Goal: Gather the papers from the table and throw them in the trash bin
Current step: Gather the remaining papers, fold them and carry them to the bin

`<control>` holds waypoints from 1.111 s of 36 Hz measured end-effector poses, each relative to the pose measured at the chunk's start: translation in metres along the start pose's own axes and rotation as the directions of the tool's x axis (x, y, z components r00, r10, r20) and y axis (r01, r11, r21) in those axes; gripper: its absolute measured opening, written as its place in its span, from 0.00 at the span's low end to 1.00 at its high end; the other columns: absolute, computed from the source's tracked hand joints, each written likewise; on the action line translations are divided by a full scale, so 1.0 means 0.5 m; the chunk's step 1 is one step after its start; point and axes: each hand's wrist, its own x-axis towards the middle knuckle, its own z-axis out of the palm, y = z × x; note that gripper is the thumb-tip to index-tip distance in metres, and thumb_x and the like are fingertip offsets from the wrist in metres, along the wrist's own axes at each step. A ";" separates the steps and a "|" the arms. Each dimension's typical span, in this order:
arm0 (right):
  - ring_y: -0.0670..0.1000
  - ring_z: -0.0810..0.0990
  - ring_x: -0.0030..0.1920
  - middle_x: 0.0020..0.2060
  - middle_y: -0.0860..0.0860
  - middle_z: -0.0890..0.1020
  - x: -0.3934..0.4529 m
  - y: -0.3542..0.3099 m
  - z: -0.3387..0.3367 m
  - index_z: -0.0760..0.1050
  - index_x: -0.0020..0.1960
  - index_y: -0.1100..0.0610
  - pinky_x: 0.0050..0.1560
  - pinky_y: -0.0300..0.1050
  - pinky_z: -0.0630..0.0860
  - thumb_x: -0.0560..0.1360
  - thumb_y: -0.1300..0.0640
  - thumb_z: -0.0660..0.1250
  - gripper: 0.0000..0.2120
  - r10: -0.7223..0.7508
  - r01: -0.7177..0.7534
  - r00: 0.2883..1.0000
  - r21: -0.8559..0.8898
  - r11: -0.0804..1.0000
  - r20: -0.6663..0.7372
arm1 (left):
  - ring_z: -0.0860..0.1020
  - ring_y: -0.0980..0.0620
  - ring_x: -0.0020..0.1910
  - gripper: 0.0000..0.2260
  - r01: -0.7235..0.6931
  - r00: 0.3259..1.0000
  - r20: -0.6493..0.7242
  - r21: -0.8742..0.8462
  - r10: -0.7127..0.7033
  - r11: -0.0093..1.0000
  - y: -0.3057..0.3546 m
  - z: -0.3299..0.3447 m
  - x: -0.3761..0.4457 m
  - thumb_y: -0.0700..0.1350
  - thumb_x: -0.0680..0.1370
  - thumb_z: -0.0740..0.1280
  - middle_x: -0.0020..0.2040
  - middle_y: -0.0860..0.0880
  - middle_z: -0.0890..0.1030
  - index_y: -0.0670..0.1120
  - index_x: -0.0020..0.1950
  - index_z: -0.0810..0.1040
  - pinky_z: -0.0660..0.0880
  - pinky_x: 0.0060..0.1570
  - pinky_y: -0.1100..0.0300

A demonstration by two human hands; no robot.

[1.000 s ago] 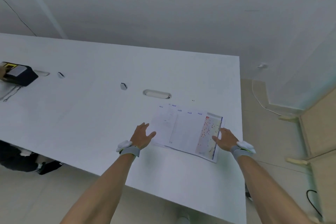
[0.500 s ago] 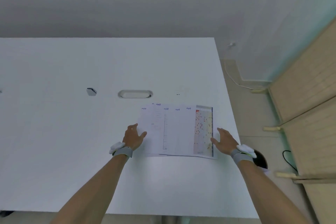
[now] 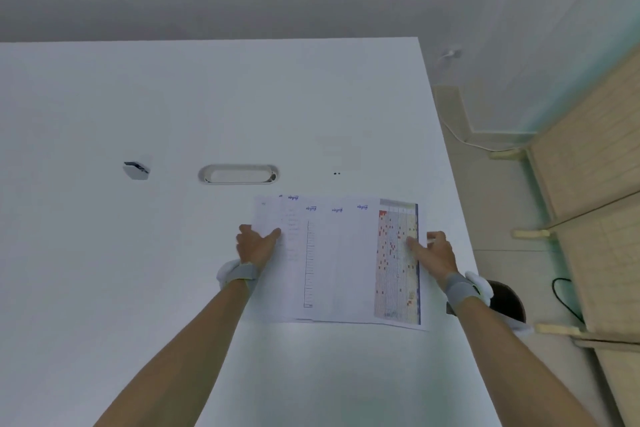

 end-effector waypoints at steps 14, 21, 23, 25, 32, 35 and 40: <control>0.58 0.74 0.66 0.68 0.58 0.70 -0.037 -0.050 0.119 0.66 0.72 0.56 0.70 0.54 0.75 0.76 0.47 0.74 0.31 -0.100 0.101 0.993 -0.004 0.995 0.059 | 0.82 0.38 0.60 0.16 -0.189 0.956 0.204 -0.125 0.212 0.974 0.029 0.148 -0.095 0.38 0.78 0.66 0.59 0.45 0.81 0.44 0.66 0.71 0.81 0.60 0.45; 0.56 0.79 0.64 0.66 0.53 0.76 -0.055 -0.037 0.043 0.65 0.76 0.54 0.64 0.54 0.79 0.69 0.45 0.81 0.42 -0.103 0.035 0.970 0.292 0.956 0.220 | 0.84 0.42 0.61 0.25 -0.179 0.853 0.380 -0.431 0.358 0.885 0.011 0.048 -0.107 0.36 0.77 0.74 0.64 0.47 0.85 0.48 0.73 0.75 0.82 0.61 0.42; 0.56 0.84 0.61 0.63 0.54 0.83 -0.078 -0.048 0.025 0.73 0.71 0.53 0.62 0.57 0.82 0.67 0.46 0.82 0.36 -0.167 0.007 0.913 0.396 0.918 0.372 | 0.84 0.40 0.63 0.25 -0.157 0.830 0.417 -0.463 0.371 0.872 0.022 0.018 -0.120 0.36 0.77 0.75 0.64 0.45 0.85 0.46 0.73 0.76 0.81 0.63 0.41; 0.56 0.86 0.58 0.60 0.54 0.86 -0.105 -0.066 0.025 0.78 0.68 0.54 0.61 0.58 0.82 0.68 0.48 0.82 0.31 -0.233 0.018 0.863 0.434 0.901 0.447 | 0.84 0.39 0.63 0.26 -0.157 0.818 0.422 -0.489 0.390 0.858 0.040 0.000 -0.134 0.36 0.76 0.76 0.64 0.44 0.85 0.45 0.73 0.77 0.81 0.62 0.42; 0.56 0.87 0.53 0.51 0.51 0.87 -0.220 -0.144 0.070 0.83 0.56 0.53 0.50 0.48 0.85 0.75 0.55 0.78 0.11 -0.310 0.224 0.947 0.519 0.825 0.084 | 0.84 0.45 0.59 0.21 -0.301 0.842 0.230 -0.553 0.489 0.777 0.091 -0.032 -0.217 0.38 0.80 0.71 0.61 0.48 0.84 0.45 0.73 0.74 0.83 0.47 0.62; 0.53 0.86 0.51 0.50 0.51 0.86 -0.244 -0.161 0.079 0.82 0.57 0.54 0.49 0.47 0.84 0.75 0.55 0.77 0.11 -0.303 0.247 0.953 0.541 0.804 0.015 | 0.82 0.51 0.58 0.18 -0.333 0.841 0.186 -0.564 0.509 0.756 0.104 -0.036 -0.240 0.39 0.82 0.67 0.61 0.51 0.83 0.48 0.72 0.72 0.81 0.44 0.66; 0.43 0.85 0.48 0.48 0.42 0.86 -0.271 -0.160 0.078 0.82 0.57 0.49 0.37 0.32 0.82 0.74 0.54 0.78 0.13 -0.323 0.280 0.946 0.554 0.784 -0.021 | 0.82 0.52 0.57 0.20 -0.327 0.851 0.173 -0.562 0.495 0.760 0.101 -0.047 -0.256 0.38 0.81 0.68 0.61 0.51 0.82 0.51 0.71 0.72 0.81 0.46 0.64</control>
